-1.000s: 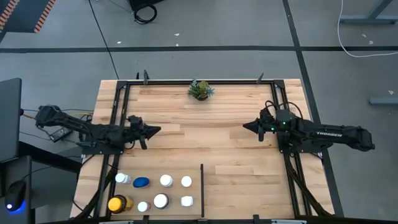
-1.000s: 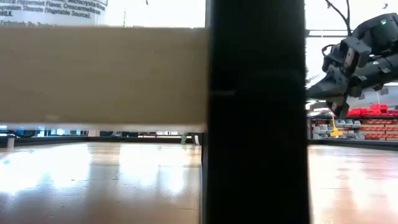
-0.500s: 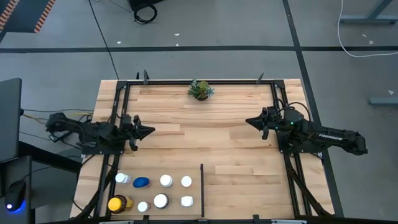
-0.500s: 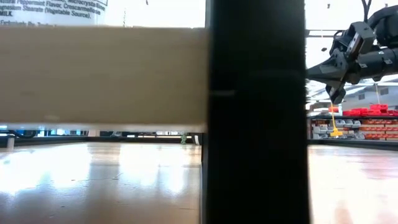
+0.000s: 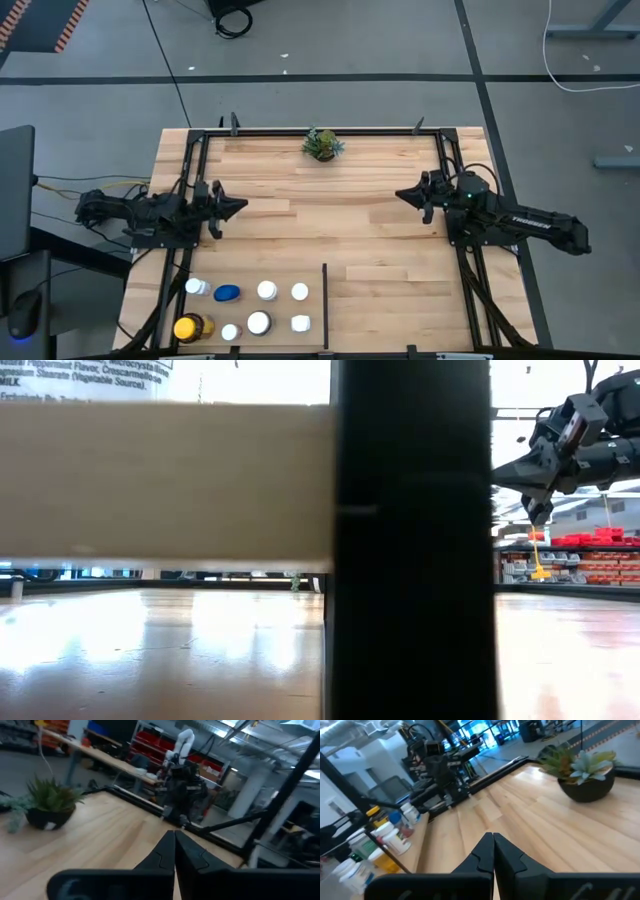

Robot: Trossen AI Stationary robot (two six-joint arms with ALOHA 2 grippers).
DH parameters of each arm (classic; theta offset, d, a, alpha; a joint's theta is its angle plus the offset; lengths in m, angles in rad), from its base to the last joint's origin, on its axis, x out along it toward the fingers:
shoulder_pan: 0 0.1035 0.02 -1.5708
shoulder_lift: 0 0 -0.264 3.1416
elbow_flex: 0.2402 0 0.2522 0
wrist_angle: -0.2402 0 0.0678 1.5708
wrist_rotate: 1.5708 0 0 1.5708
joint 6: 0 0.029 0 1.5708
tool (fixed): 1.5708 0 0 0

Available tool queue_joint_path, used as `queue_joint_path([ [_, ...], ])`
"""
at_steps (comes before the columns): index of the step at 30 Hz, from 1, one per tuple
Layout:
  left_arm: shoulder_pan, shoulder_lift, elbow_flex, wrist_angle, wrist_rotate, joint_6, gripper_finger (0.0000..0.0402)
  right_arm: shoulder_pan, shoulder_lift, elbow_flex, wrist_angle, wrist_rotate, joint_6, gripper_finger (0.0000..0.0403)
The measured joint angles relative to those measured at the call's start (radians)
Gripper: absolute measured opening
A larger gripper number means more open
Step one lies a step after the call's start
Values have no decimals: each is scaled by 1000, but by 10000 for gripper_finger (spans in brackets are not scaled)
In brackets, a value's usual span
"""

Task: Pick and place medicine bottles onto shelf by color
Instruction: Return to Home Position

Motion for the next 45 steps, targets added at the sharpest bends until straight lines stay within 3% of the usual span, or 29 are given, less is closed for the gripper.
queue_joint_path([
  [4,0,2,0,1,-12,59,23,0,5,7,-17,-6,-8,6],
  [8,0,2,0,1,-12,61,41,4,22,7,-18,-4,-155,7],
  [14,0,2,0,2,-12,61,49,3,72,7,-20,18,-250,8],
  [45,0,2,0,3,-12,61,41,3,88,7,-17,19,-198,10],
])
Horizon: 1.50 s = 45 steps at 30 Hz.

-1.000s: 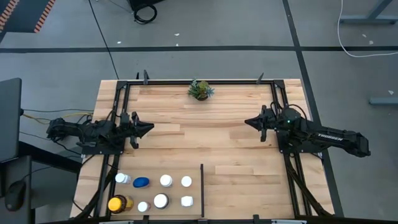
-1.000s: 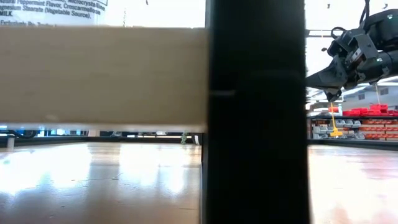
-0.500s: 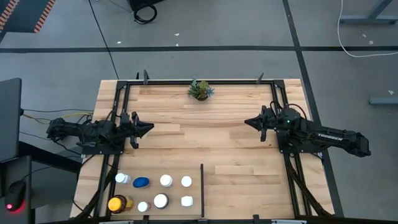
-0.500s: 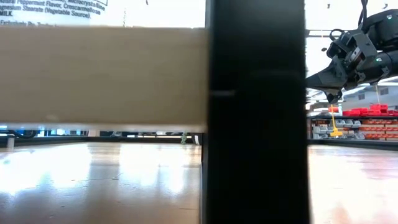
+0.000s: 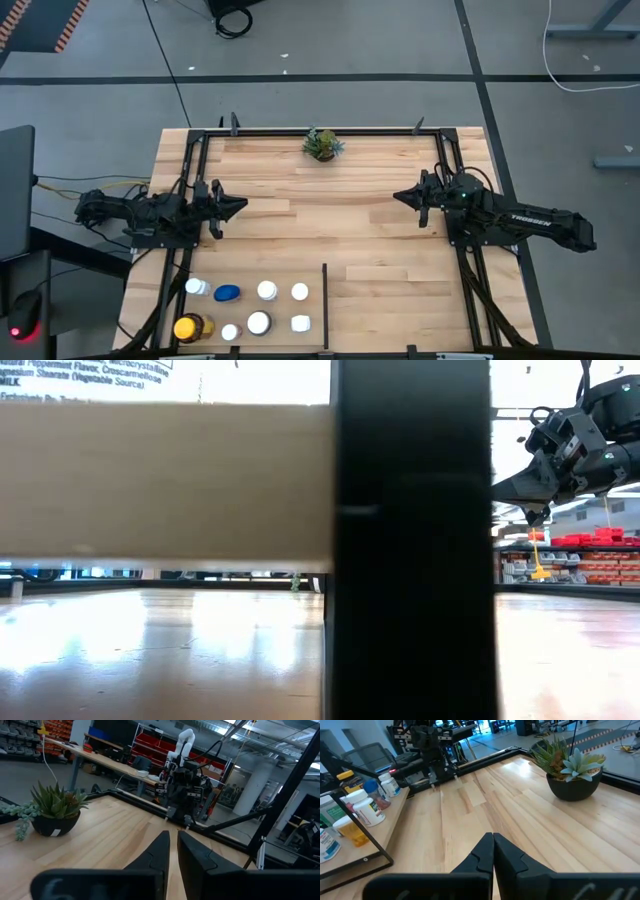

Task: Pick and place medicine bottles onto shelf by color
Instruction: Return to Home Position

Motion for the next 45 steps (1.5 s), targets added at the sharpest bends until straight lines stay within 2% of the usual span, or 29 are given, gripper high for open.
queue_joint_path([
  [45,0,0,0,0,0,0,43,0,0,0,1,0,0,10],
])
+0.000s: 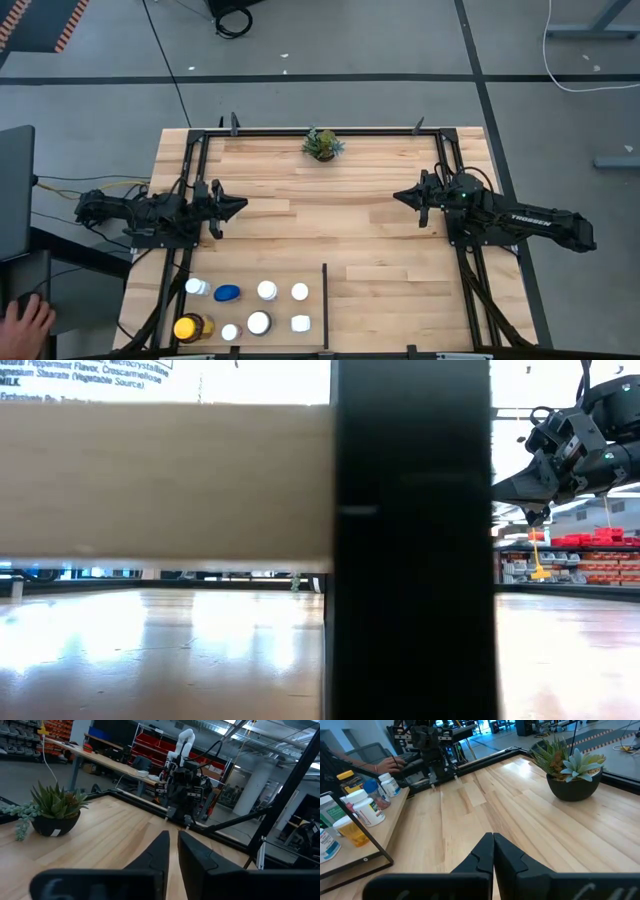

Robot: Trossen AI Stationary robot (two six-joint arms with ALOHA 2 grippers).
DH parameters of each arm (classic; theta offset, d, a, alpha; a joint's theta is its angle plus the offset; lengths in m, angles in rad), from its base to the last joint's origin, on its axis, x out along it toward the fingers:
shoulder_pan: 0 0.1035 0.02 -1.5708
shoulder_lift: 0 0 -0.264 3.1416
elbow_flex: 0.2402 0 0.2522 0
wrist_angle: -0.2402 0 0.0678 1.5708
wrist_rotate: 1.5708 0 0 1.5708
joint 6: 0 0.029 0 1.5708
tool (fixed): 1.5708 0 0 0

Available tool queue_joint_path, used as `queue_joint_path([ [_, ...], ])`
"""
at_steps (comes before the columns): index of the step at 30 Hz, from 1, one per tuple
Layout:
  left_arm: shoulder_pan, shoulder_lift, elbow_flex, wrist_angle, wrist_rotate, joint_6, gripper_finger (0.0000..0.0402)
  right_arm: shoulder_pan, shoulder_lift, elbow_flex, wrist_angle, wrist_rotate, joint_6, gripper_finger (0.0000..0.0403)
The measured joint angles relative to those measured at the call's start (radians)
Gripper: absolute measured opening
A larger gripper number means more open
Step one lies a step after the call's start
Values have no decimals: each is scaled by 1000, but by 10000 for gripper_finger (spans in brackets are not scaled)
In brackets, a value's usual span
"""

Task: Pick and place medicine bottles onto shelf by color
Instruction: Return to Home Position

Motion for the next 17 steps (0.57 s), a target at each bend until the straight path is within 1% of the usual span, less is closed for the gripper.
queue_joint_path([
  [5,0,0,0,0,0,0,40,0,0,0,0,0,0,10],
  [12,0,0,0,0,0,0,48,0,0,0,0,0,0,10],
  [17,0,0,0,0,0,0,43,0,0,0,0,0,0,10],
])
